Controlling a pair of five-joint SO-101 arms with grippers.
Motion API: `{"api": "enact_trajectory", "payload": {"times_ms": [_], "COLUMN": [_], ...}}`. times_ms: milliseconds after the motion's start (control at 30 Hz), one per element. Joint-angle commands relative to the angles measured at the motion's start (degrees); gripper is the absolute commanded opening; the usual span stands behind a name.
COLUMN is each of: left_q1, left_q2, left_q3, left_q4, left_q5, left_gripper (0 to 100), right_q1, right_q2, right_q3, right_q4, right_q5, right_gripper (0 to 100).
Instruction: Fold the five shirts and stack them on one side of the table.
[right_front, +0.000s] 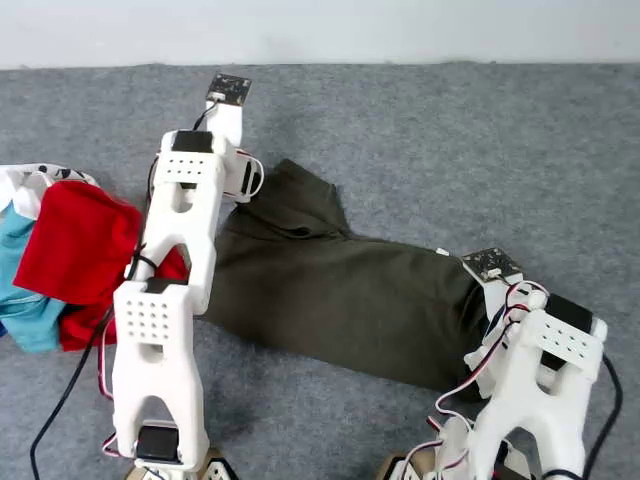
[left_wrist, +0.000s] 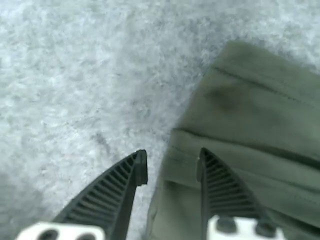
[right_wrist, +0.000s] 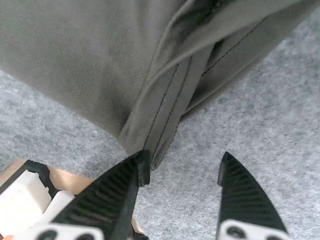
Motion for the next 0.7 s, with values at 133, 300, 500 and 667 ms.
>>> {"api": "enact_trajectory", "payload": {"times_ms": [133,300,500,667], "left_q1": [1.1,0.9,1.0,1.0], "left_q2": [1.9,2.5,3.0,4.2], "left_q3": [-4.9,-5.1,-5.1,-5.1], "left_q4": [2.0,1.7,1.7,1.6], "left_q5": [0.5,0.5,0.5,0.5], "left_gripper": [17,16,5,4], "right_q1": [-0.6,-0.6,-0.6,-0.6], "right_q2": [-0.3,-0.3,-0.3,-0.3], "right_q3": [-0.2,-0.2,-0.2,-0.2], "right_q4": [-0.5,-0.5,-0.5,-0.5], "right_q5": [-0.5,-0.5,-0.5,-0.5], "right_gripper": [23.1,23.1,23.1,23.1]}}
